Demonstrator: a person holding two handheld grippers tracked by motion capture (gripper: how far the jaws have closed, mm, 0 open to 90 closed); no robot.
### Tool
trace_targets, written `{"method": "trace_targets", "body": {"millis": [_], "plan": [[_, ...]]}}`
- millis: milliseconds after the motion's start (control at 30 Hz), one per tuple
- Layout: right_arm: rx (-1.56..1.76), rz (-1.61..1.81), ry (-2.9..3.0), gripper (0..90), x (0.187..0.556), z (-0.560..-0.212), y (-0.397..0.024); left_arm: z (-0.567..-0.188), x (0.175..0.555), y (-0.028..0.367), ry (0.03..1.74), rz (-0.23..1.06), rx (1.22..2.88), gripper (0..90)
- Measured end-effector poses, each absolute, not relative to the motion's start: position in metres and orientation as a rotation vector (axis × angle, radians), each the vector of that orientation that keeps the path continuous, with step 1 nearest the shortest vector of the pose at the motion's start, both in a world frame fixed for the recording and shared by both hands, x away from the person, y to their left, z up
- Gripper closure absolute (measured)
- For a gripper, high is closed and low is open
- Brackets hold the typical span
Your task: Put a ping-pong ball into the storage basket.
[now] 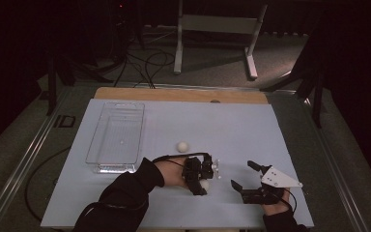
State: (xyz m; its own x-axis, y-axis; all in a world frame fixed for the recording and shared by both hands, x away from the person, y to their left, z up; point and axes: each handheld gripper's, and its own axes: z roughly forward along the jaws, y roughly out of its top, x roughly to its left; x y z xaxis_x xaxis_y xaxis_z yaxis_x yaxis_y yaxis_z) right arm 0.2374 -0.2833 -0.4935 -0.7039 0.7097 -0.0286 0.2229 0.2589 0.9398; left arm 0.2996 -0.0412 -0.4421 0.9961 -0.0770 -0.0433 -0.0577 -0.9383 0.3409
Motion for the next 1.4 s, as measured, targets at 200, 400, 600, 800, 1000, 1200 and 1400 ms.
{"method": "trace_targets", "body": {"millis": [200, 400, 600, 800, 1000, 1200, 1400], "plan": [[0.841, 1.445, 2.082, 8.7, 0.237, -0.493, -0.284, -0.437, 0.297, -0.039, -0.121, -0.085, 2.809, 51.9], [0.84, 1.444, 2.081, 8.7, 0.237, -0.493, -0.283, -0.43, 0.297, -0.035, -0.126, -0.076, 2.793, 51.9], [0.836, 1.444, 2.082, 8.7, 0.237, -0.493, -0.283, -0.418, 0.298, -0.022, -0.1, -0.085, 2.771, 51.9], [0.823, 1.441, 2.077, 8.7, 0.237, -0.493, -0.283, -0.412, 0.301, -0.011, -0.078, -0.087, 2.769, 51.9], [0.822, 1.438, 2.071, 8.7, 0.236, -0.492, -0.283, -0.405, 0.303, -0.003, -0.069, -0.075, 2.766, 51.9], [0.811, 1.437, 2.075, 8.7, 0.236, -0.492, -0.282, -0.399, 0.305, 0.005, -0.061, -0.07, 2.758, 51.9], [0.812, 1.437, 2.076, 8.7, 0.236, -0.492, -0.282, -0.392, 0.308, 0.013, -0.026, -0.029, 2.755, 51.8]]}}
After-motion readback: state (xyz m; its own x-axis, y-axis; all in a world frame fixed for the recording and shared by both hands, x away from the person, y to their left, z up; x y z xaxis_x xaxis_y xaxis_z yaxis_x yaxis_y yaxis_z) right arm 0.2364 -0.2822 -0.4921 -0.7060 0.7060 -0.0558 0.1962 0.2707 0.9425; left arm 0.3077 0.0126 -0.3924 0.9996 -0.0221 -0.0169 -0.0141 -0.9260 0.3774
